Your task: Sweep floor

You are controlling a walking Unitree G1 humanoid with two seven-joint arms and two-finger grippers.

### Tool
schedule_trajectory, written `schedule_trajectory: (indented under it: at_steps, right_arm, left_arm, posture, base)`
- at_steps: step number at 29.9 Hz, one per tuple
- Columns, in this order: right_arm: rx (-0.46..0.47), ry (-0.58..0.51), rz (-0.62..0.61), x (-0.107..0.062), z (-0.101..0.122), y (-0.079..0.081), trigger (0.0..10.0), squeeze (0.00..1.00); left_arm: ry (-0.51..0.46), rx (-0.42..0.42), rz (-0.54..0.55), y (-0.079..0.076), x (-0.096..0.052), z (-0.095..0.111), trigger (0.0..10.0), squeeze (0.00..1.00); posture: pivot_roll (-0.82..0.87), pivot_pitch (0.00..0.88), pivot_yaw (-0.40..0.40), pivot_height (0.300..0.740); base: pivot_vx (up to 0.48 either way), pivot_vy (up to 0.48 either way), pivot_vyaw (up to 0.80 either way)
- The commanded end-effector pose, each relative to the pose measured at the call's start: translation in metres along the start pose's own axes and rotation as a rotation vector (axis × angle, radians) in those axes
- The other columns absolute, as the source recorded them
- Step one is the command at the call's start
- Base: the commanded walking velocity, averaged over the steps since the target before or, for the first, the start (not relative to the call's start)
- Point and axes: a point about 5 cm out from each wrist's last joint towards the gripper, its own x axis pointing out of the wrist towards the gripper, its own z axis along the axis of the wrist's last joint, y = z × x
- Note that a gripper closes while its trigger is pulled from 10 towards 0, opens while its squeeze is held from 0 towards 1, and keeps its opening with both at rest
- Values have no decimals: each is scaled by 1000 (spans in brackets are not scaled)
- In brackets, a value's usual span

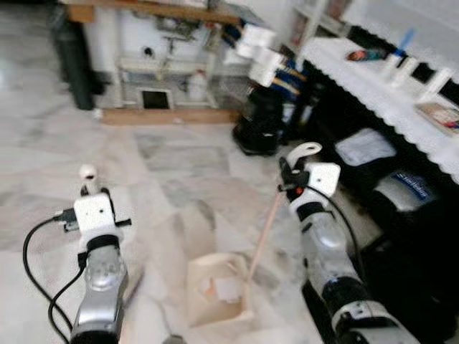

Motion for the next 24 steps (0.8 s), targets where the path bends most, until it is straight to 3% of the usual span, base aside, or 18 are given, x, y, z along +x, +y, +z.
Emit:
schedule_trajectory:
  at_steps: [1,3,12,17,21,24]
  right_arm:
    - [21,-61,-85,-3,10,-20,10000,0]
    - [68,-70,-97,-3,12,-22,10000,0]
    - [76,-25,-120,-9,1,-17,10000,0]
    - [82,-8,-116,-13,-6,-13,10000,0]
    - [99,6,-155,-15,-12,-13,10000,0]
    - [106,0,-168,-14,-12,-12,10000,0]
  left_arm:
    - [-26,-8,-90,-18,3,8,10000,0]
    - [-31,0,-115,-18,7,12,10000,0]
    - [-27,-12,-112,-18,24,9,10000,0]
    - [-16,-69,-107,-27,30,15,10000,0]
    - [-36,-71,-201,-43,31,22,10000,0]
    - [-47,-64,-227,-44,31,23,10000,0]
  posture:
    - [132,0,-128,740]
    - [112,0,-116,740]
    - [47,0,-113,740]
    - [68,0,-69,740]
    - [94,0,4,740]
    - [94,0,25,740]
  base:
    - [0,0,0]
    - [0,0,0]
    - [0,0,0]
    - [0,0,0]
    - [0,0,0]
    - [0,0,0]
